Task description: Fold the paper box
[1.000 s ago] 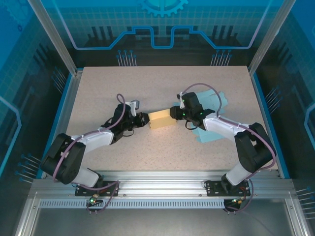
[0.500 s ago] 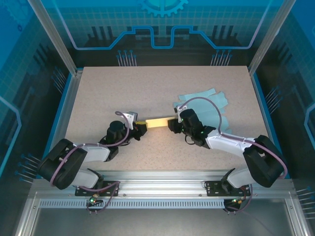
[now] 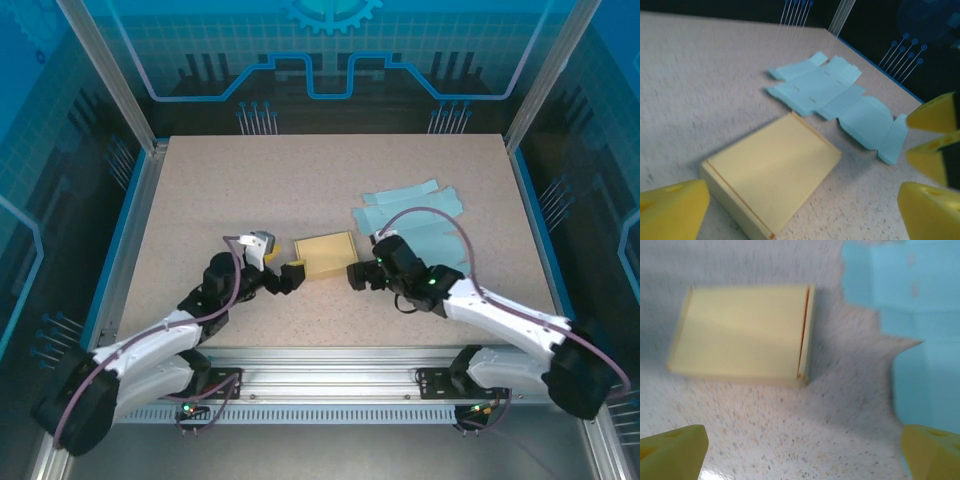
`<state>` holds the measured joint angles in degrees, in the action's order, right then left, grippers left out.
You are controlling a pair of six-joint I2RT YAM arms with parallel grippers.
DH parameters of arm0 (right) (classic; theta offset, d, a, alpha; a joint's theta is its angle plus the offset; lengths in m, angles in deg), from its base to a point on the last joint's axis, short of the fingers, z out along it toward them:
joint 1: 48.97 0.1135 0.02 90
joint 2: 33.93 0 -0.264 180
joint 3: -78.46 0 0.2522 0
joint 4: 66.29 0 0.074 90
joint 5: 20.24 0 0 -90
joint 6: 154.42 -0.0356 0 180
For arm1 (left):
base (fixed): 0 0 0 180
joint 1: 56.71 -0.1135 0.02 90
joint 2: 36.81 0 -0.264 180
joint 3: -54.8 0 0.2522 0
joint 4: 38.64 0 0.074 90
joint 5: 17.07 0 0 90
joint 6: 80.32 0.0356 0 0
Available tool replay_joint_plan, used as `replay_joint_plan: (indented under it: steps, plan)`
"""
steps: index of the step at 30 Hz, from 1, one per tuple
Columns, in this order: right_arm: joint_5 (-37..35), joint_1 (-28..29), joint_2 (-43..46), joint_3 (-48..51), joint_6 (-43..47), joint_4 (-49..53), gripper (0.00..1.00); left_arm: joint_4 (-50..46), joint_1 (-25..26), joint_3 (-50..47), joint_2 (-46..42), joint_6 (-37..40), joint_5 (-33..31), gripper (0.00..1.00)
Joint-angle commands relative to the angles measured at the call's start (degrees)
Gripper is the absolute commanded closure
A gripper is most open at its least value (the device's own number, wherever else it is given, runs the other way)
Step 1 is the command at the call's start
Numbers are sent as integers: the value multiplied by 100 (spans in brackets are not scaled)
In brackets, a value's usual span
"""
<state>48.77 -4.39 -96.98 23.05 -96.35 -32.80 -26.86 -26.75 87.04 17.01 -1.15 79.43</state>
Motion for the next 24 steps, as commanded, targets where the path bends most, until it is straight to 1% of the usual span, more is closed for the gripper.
replay_joint_plan:
  steps: [1,3,4,5,8,11,13,15,16,19,21,24]
  plan:
    - [-1016,-20,523,-439,-594,1475,0,-1944,99,737,-170,1117,-194,1]
    - [-1311,-35,734,-562,-661,1792,0,-2508,324,1202,77,1636,-309,1]
    - [-1480,-46,818,-607,-844,1961,0,-2759,506,1457,304,1937,-475,1]
    - [-1676,-64,907,-645,-1032,2112,0,-2970,705,1695,575,2268,-669,1]
    - [-2113,-136,1094,-741,-1102,2416,0,-3519,1149,2376,1596,3116,-1316,1]
    - [-2560,-247,1221,-815,-1302,2703,0,-3758,1385,2974,2740,3852,-1711,1]
    - [-2655,-420,1248,-845,-1666,3006,0,-3622,1408,3224,3242,4136,-1759,1]
    - [-2557,-699,1242,-1090,-2166,3383,0,-3417,1408,3373,3606,4393,-1747,1]
    - [-2392,-883,1242,-1146,-2332,3526,0,-3334,1413,3449,3766,4496,-1766,1]
    - [-1599,-1484,1245,-1162,-2020,3379,0,-3325,1414,3697,4233,4718,-1756,1]
    - [-1227,-1820,1162,-1157,-1850,3294,0,-3215,1400,3787,4481,4773,-1795,1]
    - [-683,-2279,881,-1191,-1521,3170,0,-3139,1280,3989,4837,4636,-1951,1]
